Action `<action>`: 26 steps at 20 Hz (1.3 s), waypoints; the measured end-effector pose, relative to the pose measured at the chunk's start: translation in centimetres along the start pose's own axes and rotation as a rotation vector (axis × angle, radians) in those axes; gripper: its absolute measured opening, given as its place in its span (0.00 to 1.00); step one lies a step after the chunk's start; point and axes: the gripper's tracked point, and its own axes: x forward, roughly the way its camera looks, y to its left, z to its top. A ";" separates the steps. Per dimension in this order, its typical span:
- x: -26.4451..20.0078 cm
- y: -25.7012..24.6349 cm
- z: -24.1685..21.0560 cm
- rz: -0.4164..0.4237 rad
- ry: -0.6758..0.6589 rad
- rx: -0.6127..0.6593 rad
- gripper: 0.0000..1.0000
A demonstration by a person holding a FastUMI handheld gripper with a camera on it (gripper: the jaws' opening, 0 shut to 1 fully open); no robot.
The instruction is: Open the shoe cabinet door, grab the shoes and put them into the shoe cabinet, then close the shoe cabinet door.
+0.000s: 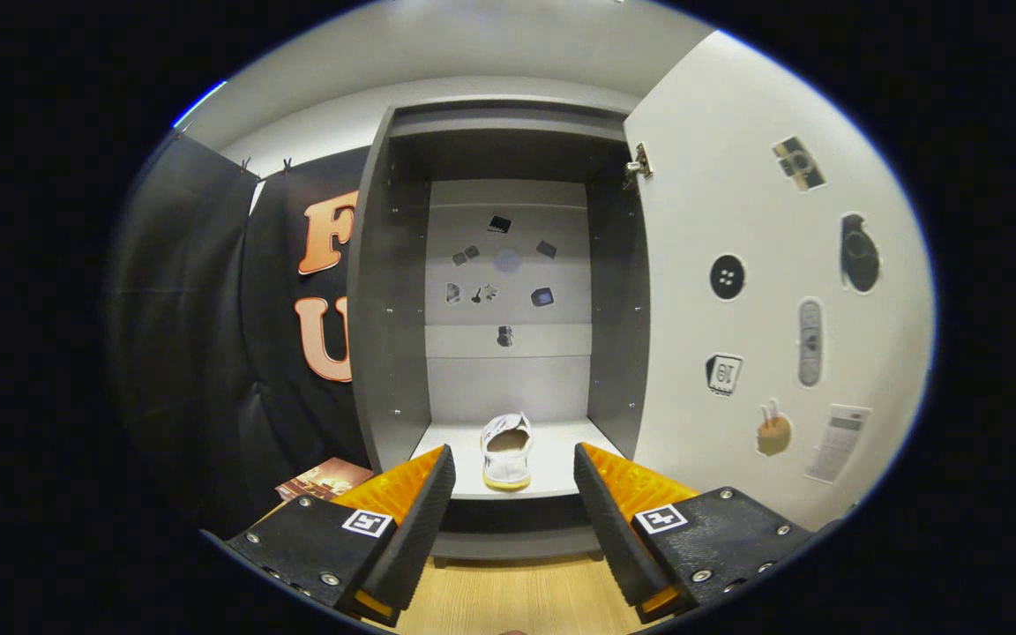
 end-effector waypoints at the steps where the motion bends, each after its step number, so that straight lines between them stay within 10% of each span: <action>1: -1.3 -0.4 0.1 -0.002 0.000 0.006 0.85; 14: -16.3 -12.8 4.1 -0.051 -0.075 0.037 0.89; 26: -16.3 -27.5 2.6 -0.107 -0.057 0.052 0.92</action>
